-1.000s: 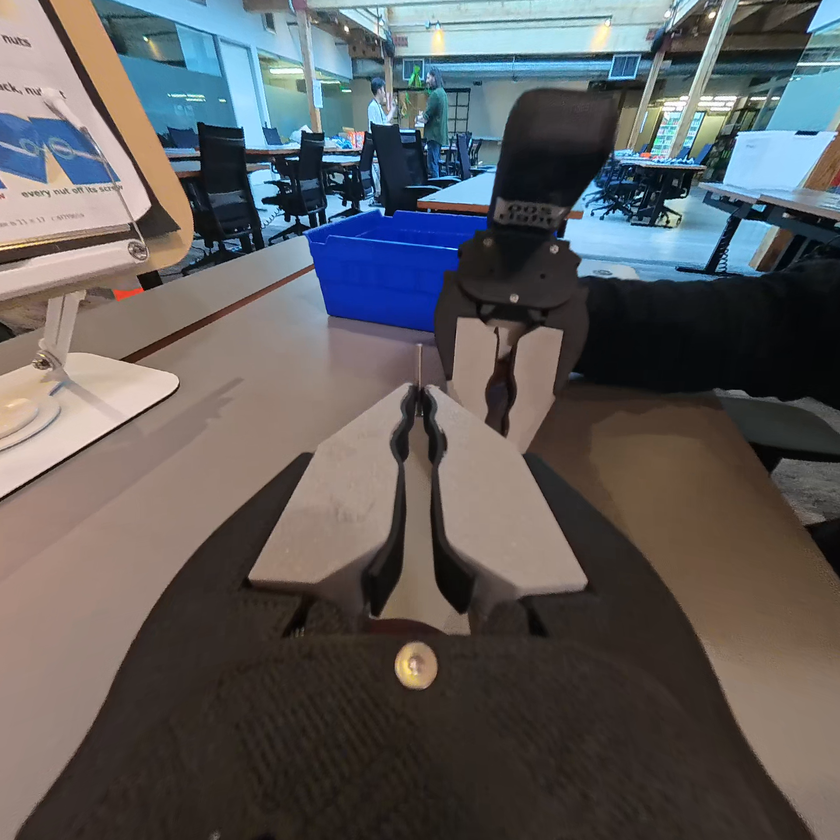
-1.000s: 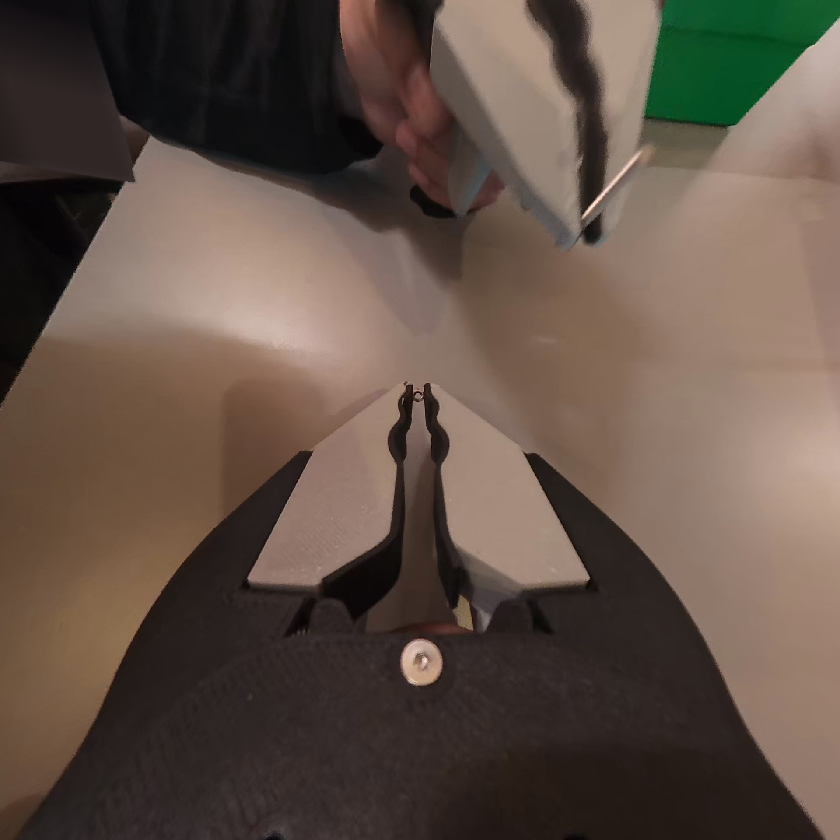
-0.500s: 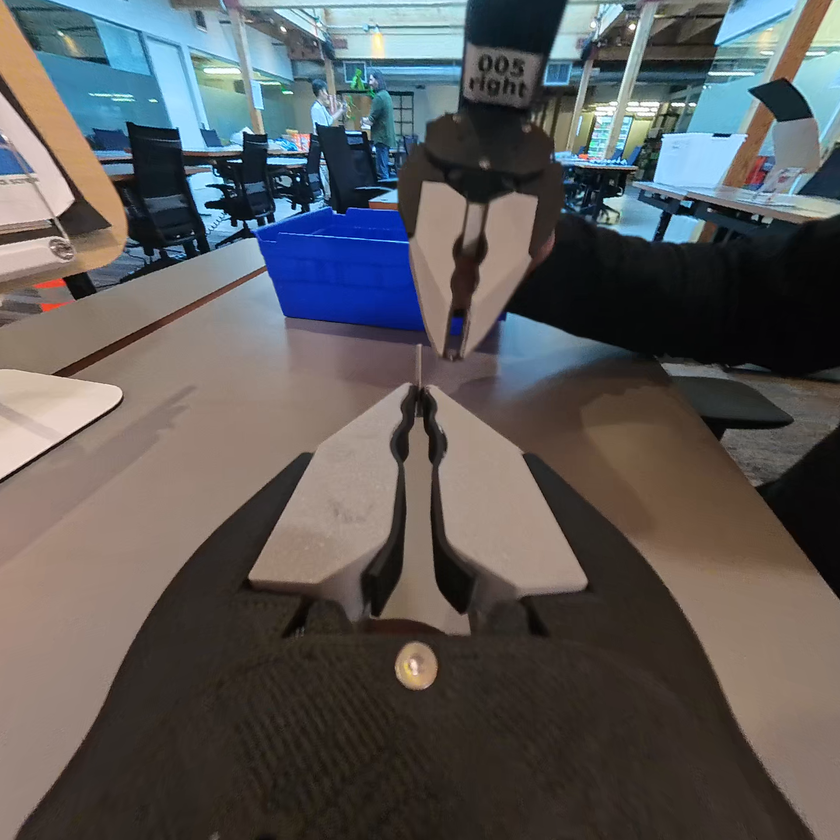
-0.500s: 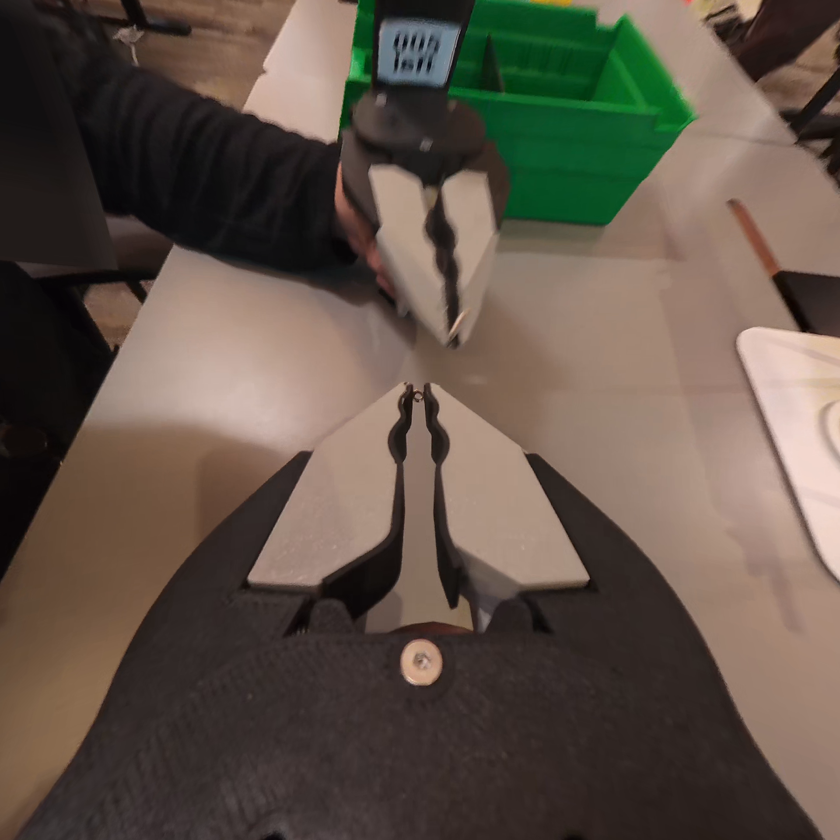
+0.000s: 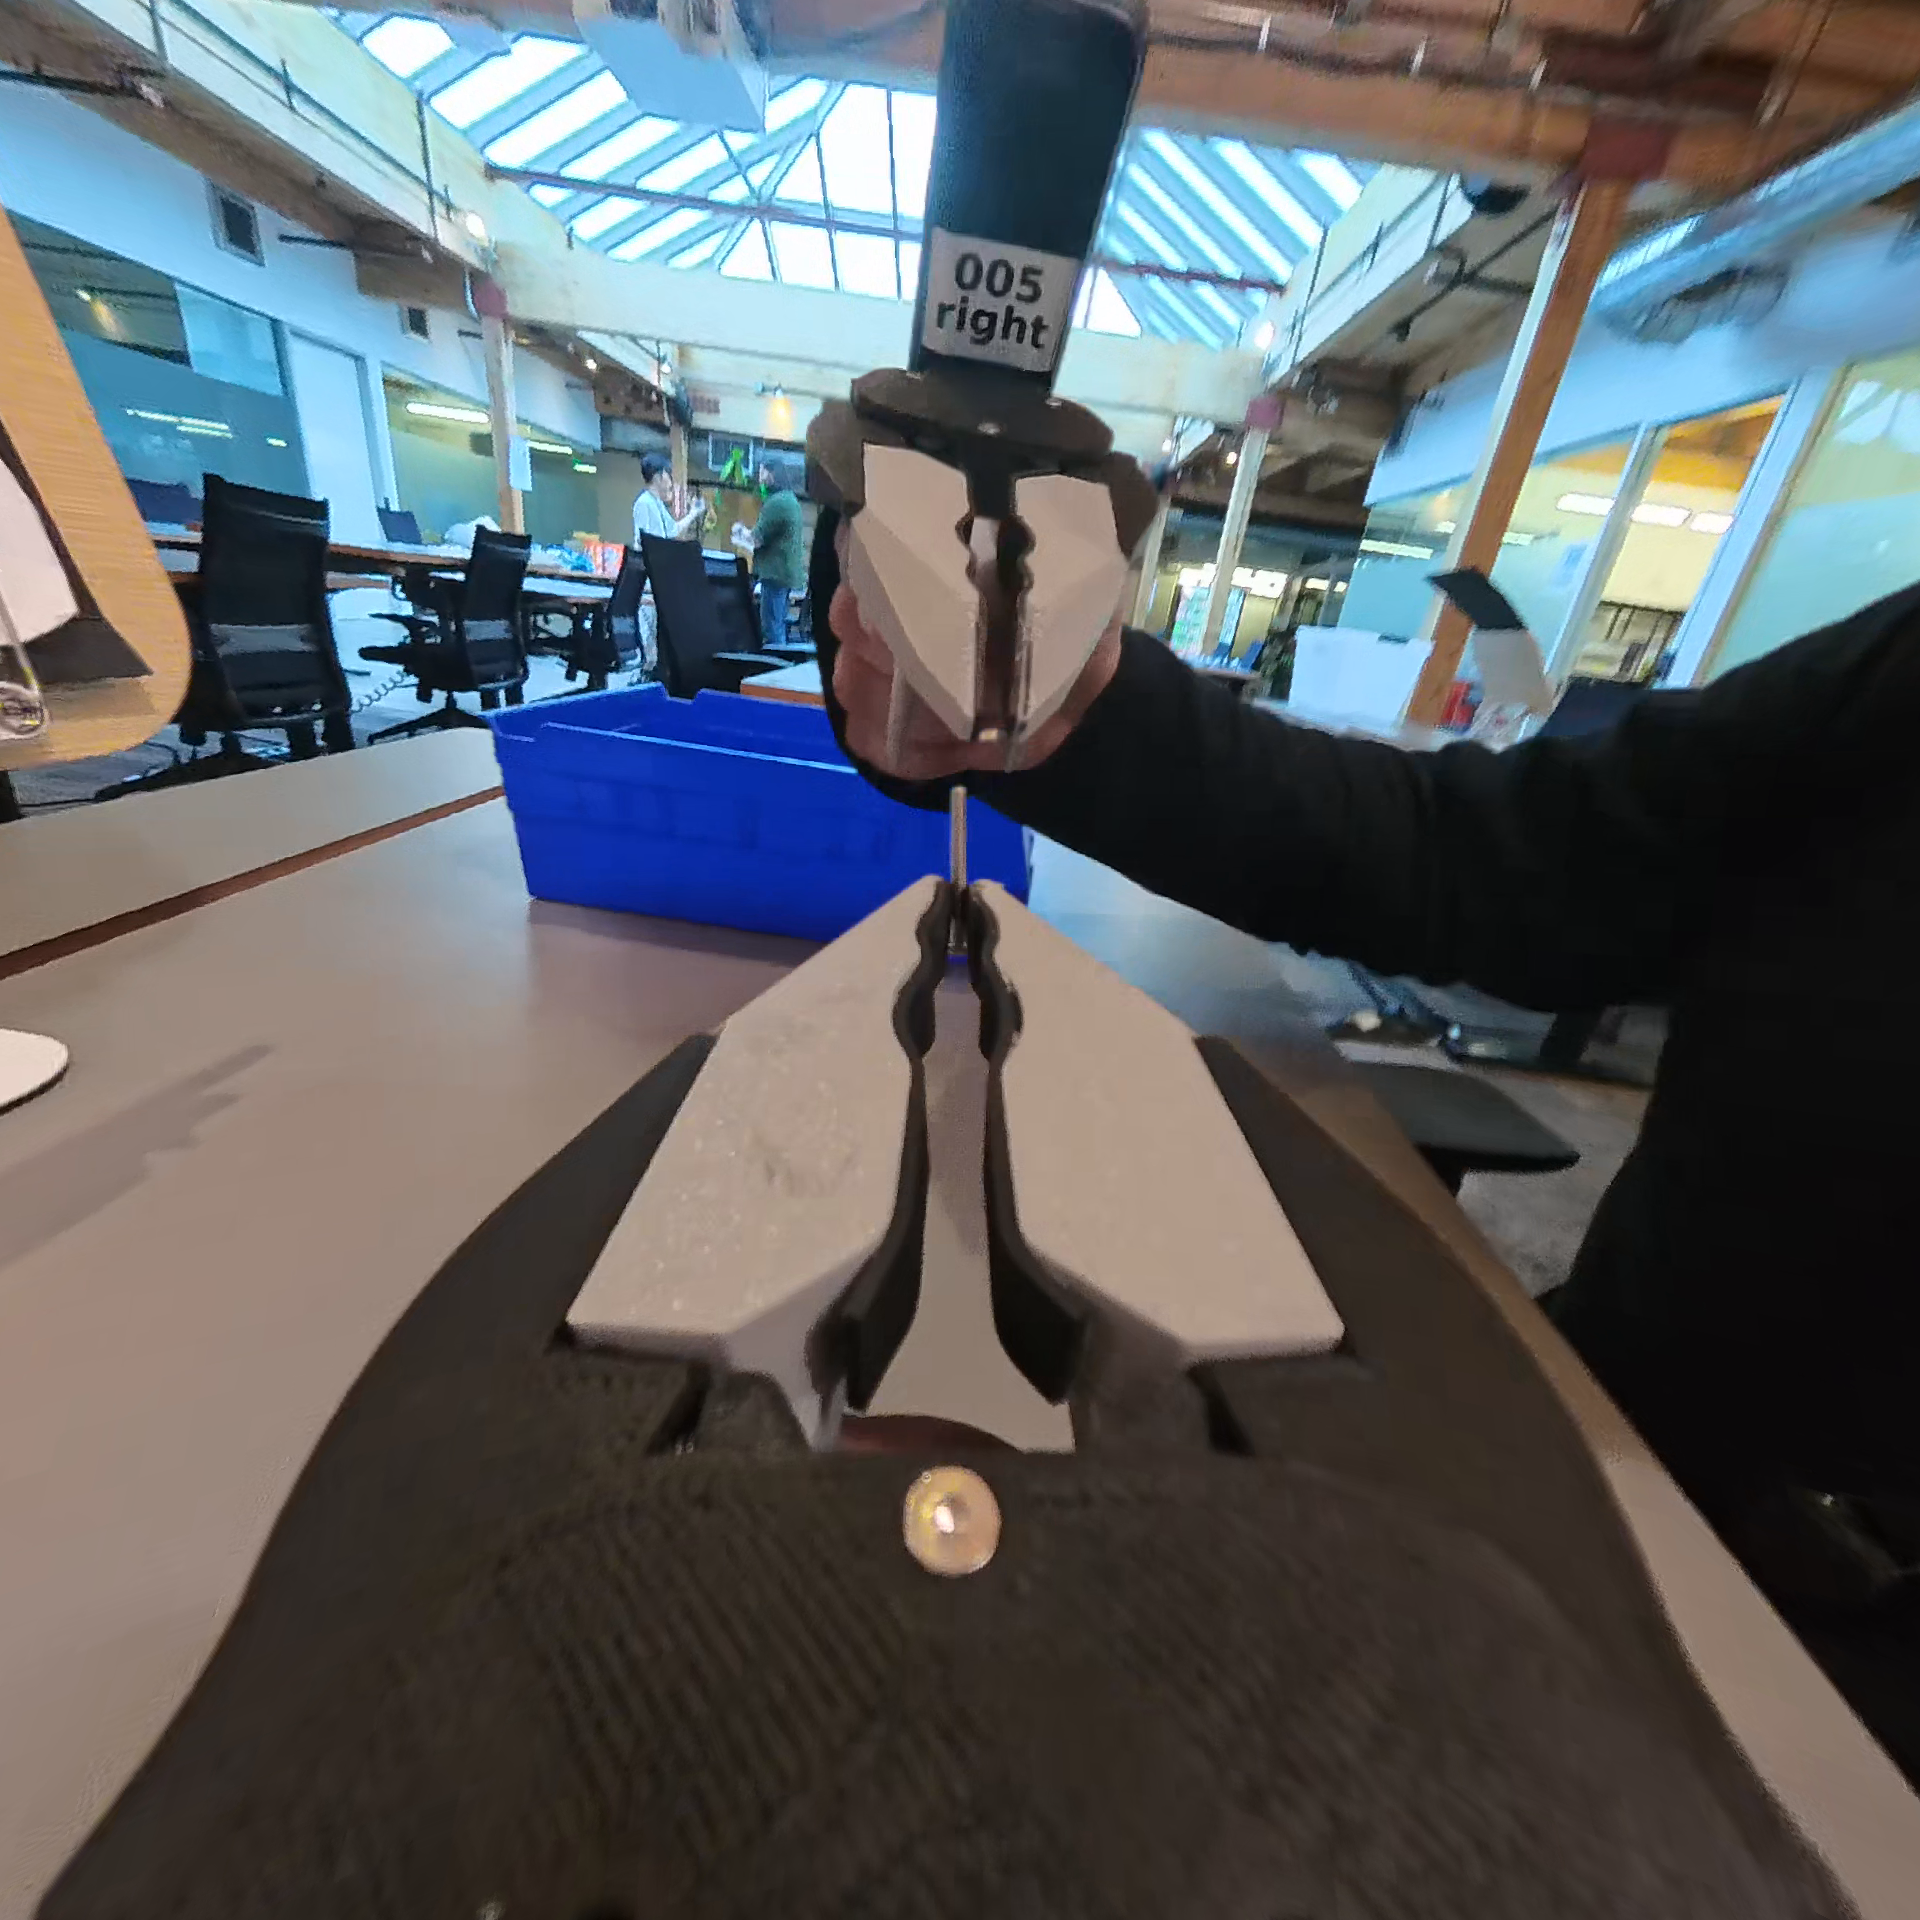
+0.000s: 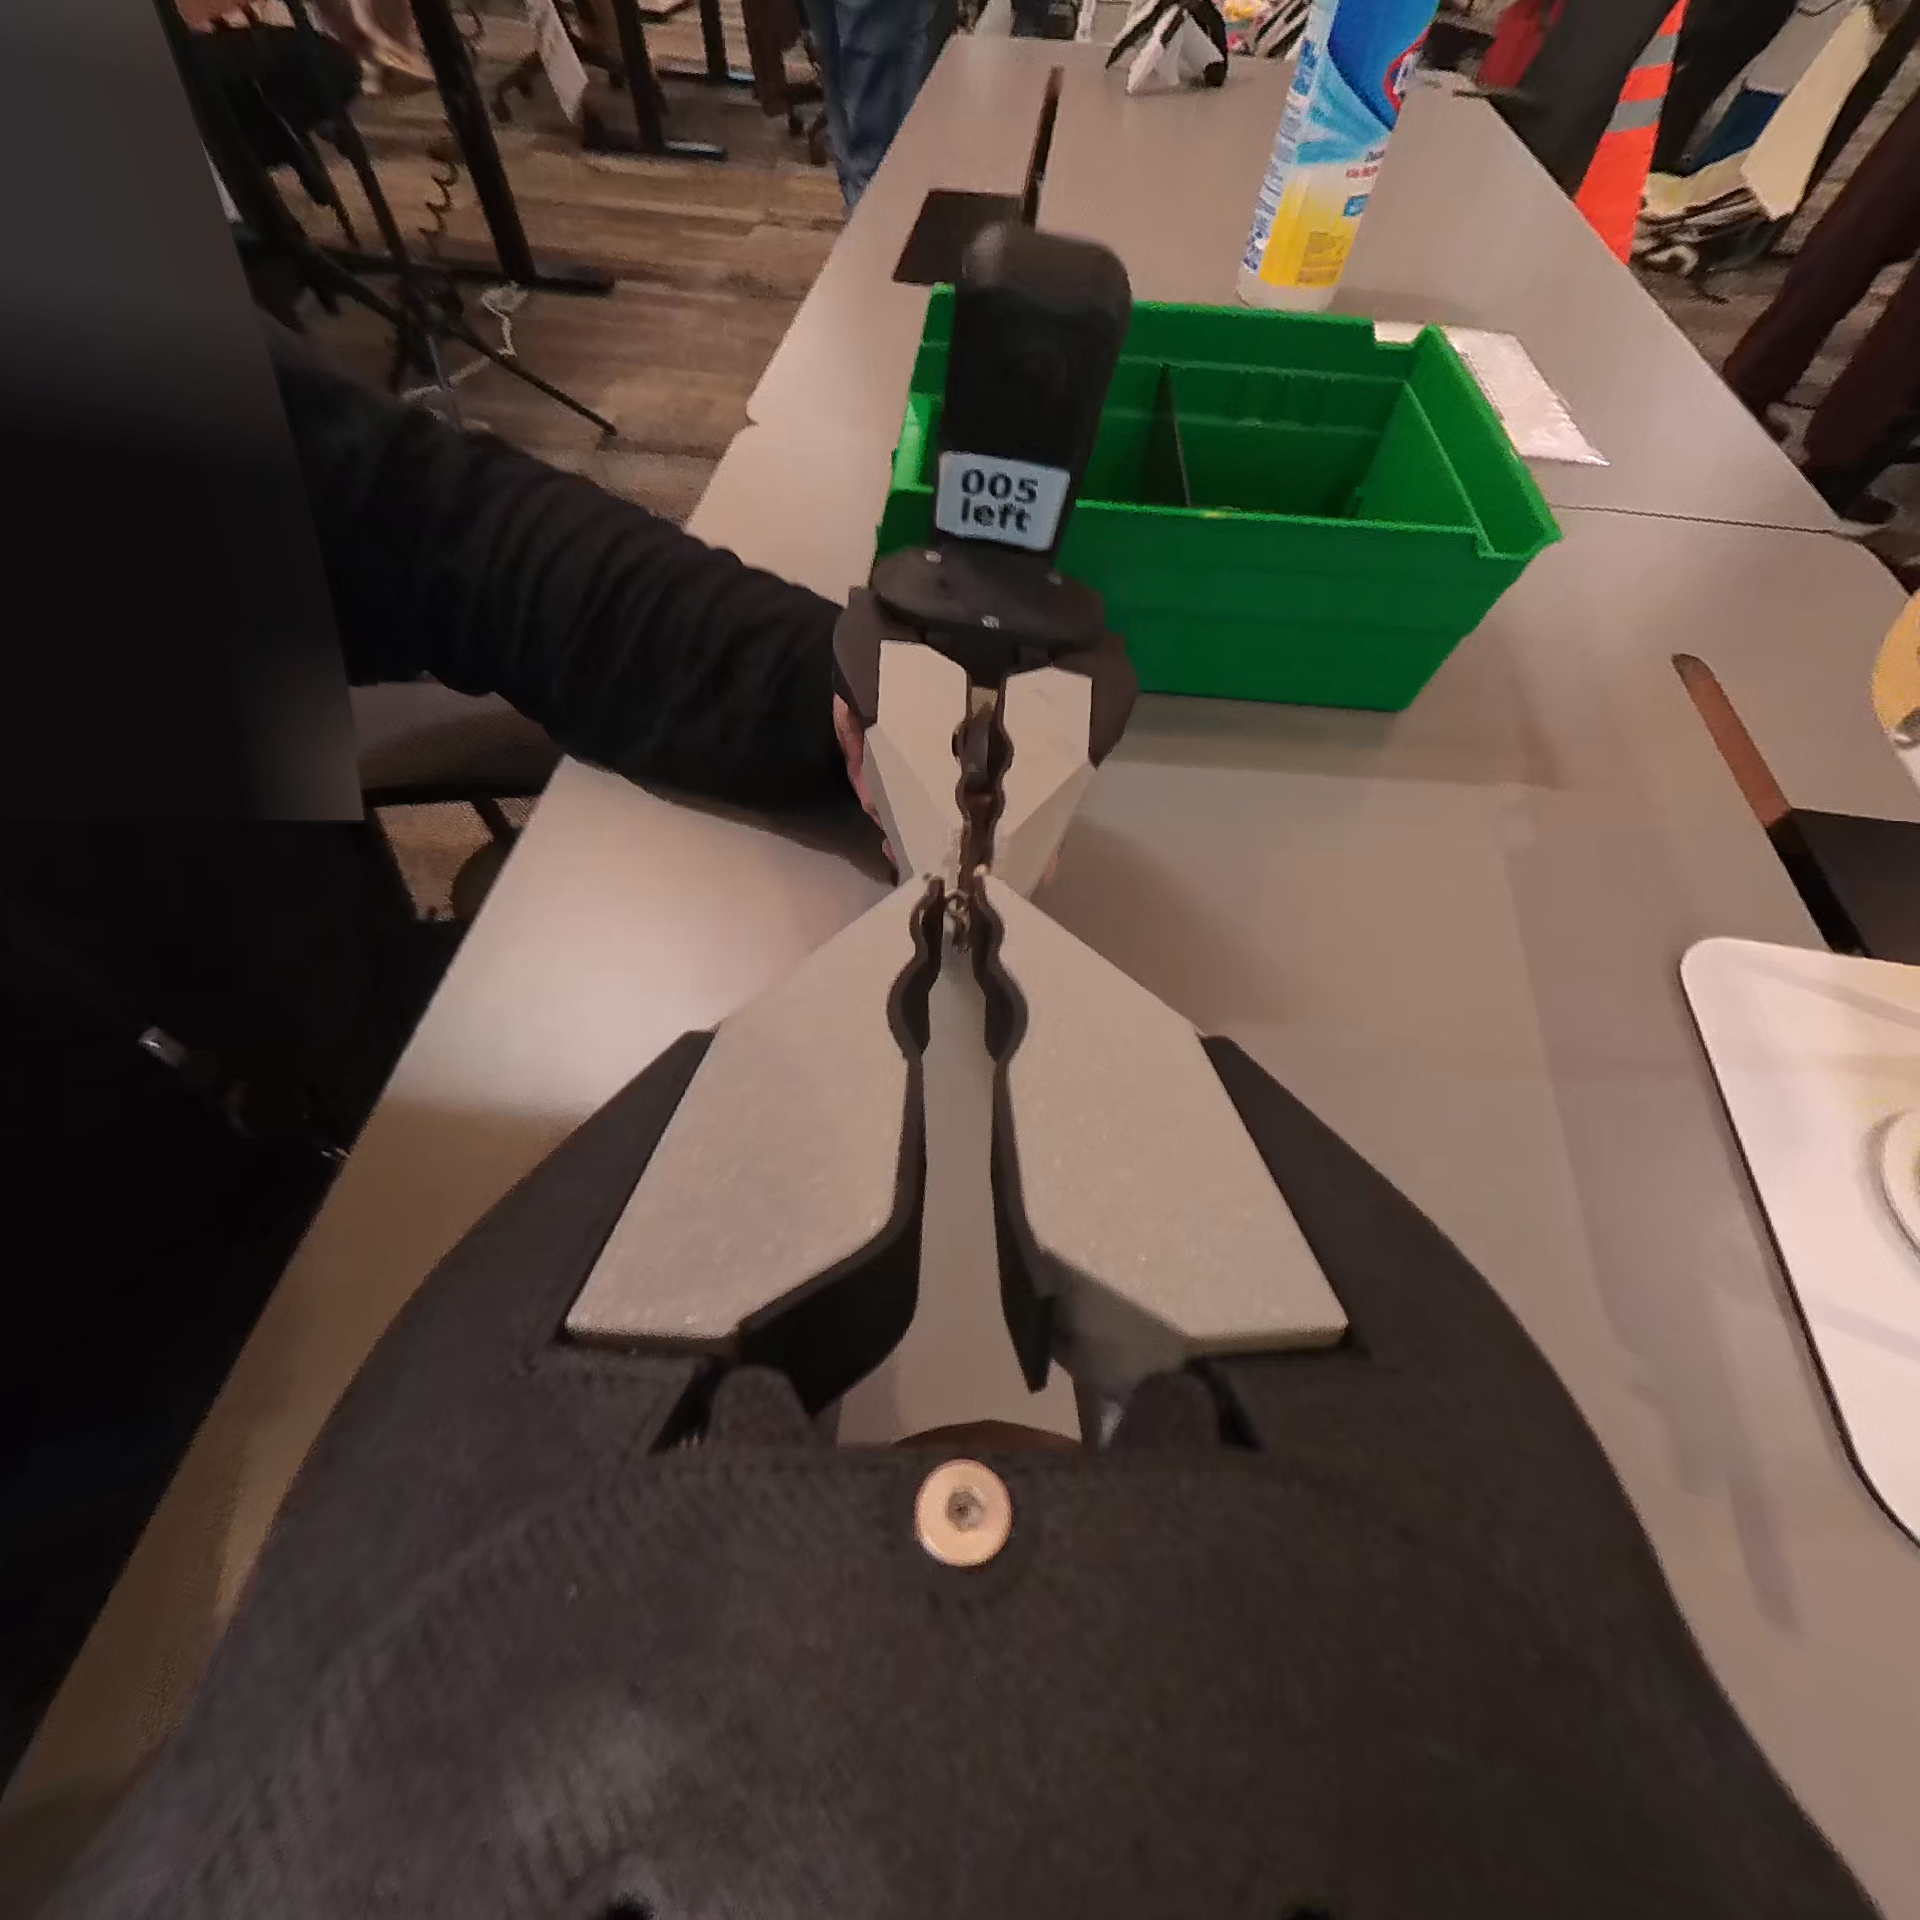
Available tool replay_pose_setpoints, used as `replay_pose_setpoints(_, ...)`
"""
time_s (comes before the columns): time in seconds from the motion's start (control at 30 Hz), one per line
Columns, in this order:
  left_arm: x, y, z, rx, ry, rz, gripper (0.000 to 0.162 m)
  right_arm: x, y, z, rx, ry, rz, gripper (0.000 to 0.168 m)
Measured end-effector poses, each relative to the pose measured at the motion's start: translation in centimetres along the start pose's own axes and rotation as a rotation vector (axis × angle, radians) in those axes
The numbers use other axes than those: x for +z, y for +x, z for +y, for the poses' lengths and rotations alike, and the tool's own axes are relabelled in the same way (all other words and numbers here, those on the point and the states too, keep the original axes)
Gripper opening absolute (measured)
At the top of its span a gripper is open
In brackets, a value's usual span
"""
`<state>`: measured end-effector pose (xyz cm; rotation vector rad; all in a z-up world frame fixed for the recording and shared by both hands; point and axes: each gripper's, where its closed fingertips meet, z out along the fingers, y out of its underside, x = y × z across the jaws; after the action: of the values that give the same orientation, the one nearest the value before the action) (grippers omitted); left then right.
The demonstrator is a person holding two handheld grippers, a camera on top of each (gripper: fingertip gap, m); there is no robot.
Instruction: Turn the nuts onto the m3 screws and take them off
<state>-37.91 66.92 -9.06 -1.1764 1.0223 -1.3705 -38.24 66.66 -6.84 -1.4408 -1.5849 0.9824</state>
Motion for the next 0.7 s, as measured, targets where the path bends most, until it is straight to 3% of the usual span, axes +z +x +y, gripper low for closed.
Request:
replay_pose_setpoints(0.27,0.0,0.4,-1.3,-0.034,0.069,0.014,0.0,-0.2,0.7,-2.7,0.051,-0.022,-0.047,0.001)
replay_pose_setpoints(0.7,0.5,1.0,-1.3,0.048,0.039,-0.02,0.0,0.5,0.3,-2.2,0.067,-0.011,-0.084,0.001)
